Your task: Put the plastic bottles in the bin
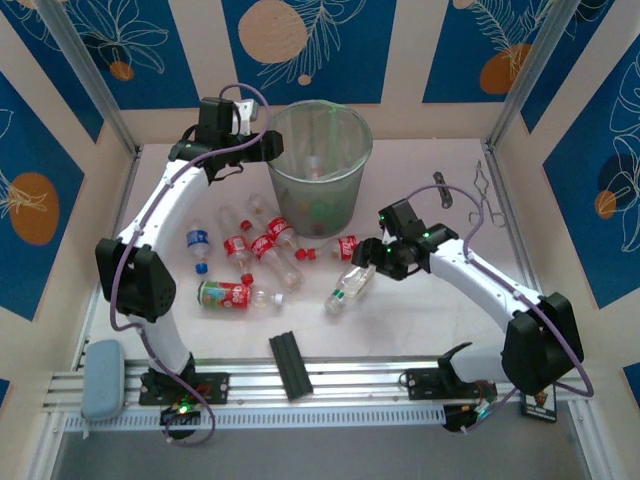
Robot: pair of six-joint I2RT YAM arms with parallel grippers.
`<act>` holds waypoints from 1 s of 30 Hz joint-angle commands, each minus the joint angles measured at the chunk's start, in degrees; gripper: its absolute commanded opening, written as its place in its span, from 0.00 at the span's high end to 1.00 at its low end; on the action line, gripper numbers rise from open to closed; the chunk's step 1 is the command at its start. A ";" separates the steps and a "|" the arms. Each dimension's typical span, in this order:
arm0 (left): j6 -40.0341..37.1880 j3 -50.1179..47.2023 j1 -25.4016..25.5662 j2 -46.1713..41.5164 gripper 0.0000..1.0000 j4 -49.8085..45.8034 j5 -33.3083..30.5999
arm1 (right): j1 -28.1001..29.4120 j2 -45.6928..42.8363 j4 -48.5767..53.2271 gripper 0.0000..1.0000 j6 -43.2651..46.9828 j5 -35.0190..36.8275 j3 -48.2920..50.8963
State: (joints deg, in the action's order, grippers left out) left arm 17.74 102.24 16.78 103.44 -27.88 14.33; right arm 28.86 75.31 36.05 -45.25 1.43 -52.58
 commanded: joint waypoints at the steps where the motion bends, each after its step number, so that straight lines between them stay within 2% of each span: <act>1: 0.39 -0.72 0.59 -3.21 0.28 0.19 -1.31 | 1.99 1.60 -6.72 0.28 -7.91 -0.95 2.80; 7: 0.09 0.11 0.56 -2.02 0.28 -0.23 -1.07 | 4.22 6.76 -9.64 0.09 -8.97 2.42 3.71; 10: 0.37 0.07 0.55 -1.69 0.28 0.25 -0.88 | 5.26 9.42 -10.26 0.06 -9.15 3.61 3.61; 13: 0.37 0.33 0.61 -1.27 0.28 0.52 -0.62 | 6.10 12.73 -10.80 0.13 -8.59 6.45 3.36; 19: 0.50 1.74 0.65 -0.35 0.27 0.14 -0.18 | 7.51 18.55 -12.15 0.16 -8.55 9.24 2.75; 27: 0.64 2.17 0.69 0.60 0.27 0.35 0.34 | 7.64 19.34 -10.74 0.32 -7.48 11.75 2.36; 30: 0.72 2.18 0.64 0.81 0.27 0.55 0.44 | 7.66 18.41 -10.33 0.42 -7.31 12.66 2.63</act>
State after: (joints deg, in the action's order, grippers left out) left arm 17.76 102.50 16.93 103.35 -27.88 13.52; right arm 36.40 92.29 27.66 -53.12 11.57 -50.65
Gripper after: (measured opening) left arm 0.727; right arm 0.598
